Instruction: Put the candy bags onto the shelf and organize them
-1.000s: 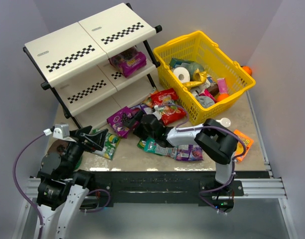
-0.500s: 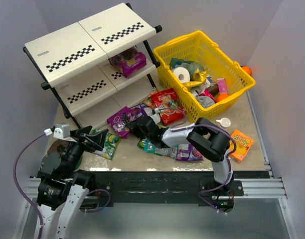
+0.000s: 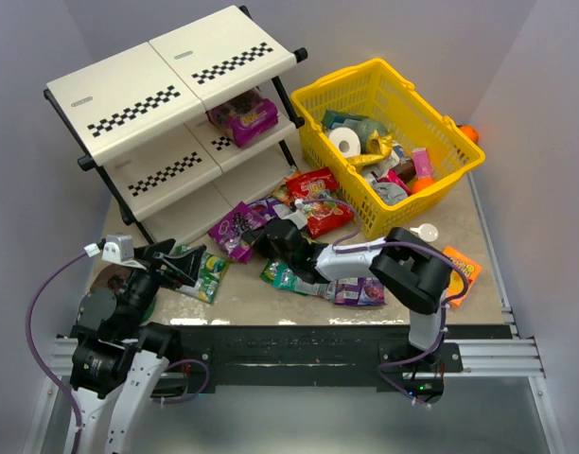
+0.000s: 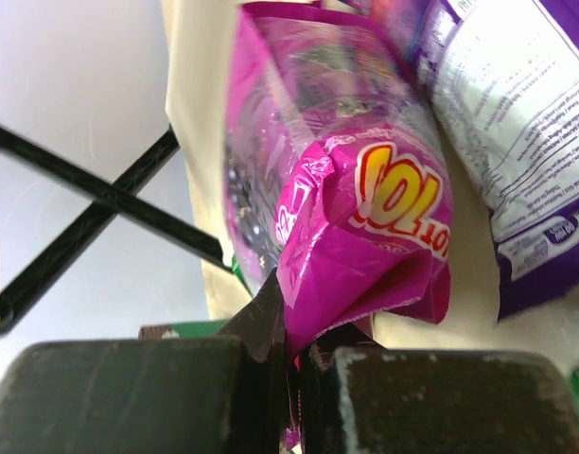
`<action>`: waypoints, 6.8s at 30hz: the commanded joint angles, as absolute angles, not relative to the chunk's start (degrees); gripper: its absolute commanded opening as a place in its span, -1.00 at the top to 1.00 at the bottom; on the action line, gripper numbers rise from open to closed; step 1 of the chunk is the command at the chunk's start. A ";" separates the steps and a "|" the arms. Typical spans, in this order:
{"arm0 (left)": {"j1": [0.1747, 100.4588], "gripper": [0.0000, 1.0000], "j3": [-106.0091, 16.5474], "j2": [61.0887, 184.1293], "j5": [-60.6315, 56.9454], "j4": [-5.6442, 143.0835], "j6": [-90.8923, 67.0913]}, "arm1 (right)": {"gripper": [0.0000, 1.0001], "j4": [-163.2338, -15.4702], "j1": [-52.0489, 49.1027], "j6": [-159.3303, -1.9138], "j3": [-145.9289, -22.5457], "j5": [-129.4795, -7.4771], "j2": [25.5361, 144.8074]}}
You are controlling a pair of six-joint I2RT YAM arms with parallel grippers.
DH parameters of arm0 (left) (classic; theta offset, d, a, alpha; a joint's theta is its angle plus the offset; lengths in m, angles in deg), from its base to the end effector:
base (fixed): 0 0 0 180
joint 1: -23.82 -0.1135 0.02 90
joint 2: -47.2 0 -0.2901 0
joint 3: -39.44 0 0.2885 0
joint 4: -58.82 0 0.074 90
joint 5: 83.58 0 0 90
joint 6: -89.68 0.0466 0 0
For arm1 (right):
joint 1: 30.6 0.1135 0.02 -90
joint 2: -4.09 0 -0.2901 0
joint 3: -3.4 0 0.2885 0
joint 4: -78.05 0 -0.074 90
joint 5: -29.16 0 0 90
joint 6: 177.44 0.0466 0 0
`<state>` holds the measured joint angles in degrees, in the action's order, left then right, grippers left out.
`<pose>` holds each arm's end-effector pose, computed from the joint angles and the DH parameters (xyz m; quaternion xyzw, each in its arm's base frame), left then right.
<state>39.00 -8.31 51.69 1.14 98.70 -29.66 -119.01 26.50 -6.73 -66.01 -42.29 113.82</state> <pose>0.0578 -0.0201 0.3410 -0.0512 0.6841 -0.3046 0.6607 0.2550 0.3668 0.1532 0.2554 0.7886 0.4580 0.3210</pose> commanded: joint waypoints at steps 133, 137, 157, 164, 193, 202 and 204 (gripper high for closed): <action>76.37 -0.86 -10.44 111.52 26.89 55.55 -38.99 | -0.52 -65.25 21.52 -38.92 -53.87 -23.57 45.14; 76.73 -0.86 -10.79 118.73 29.53 49.48 -42.06 | -0.51 -64.73 21.52 -38.40 -52.90 -23.31 44.08; 71.37 -0.48 -18.44 143.00 25.50 33.04 -41.98 | -0.51 -59.10 21.52 -37.43 -51.67 -23.22 39.07; 69.35 -0.40 -19.58 148.71 21.71 29.52 -42.24 | -0.49 -59.63 21.52 -36.11 -51.14 -25.15 38.98; 70.75 1.00 -14.51 118.50 25.13 50.68 -51.54 | -0.57 -70.59 21.52 -33.92 -47.82 -38.49 44.17; 71.98 1.00 9.75 101.46 25.85 55.61 -60.68 | -0.72 -85.88 21.52 -28.55 -38.67 -49.75 51.01; 72.16 0.91 14.31 98.55 25.75 58.33 -61.93 | -0.74 -86.60 21.52 -28.29 -38.49 -51.08 54.17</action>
<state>71.85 7.87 105.07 24.33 56.98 -56.53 -78.20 21.67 -30.71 -39.54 -45.61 50.09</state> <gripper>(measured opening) 0.016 0.860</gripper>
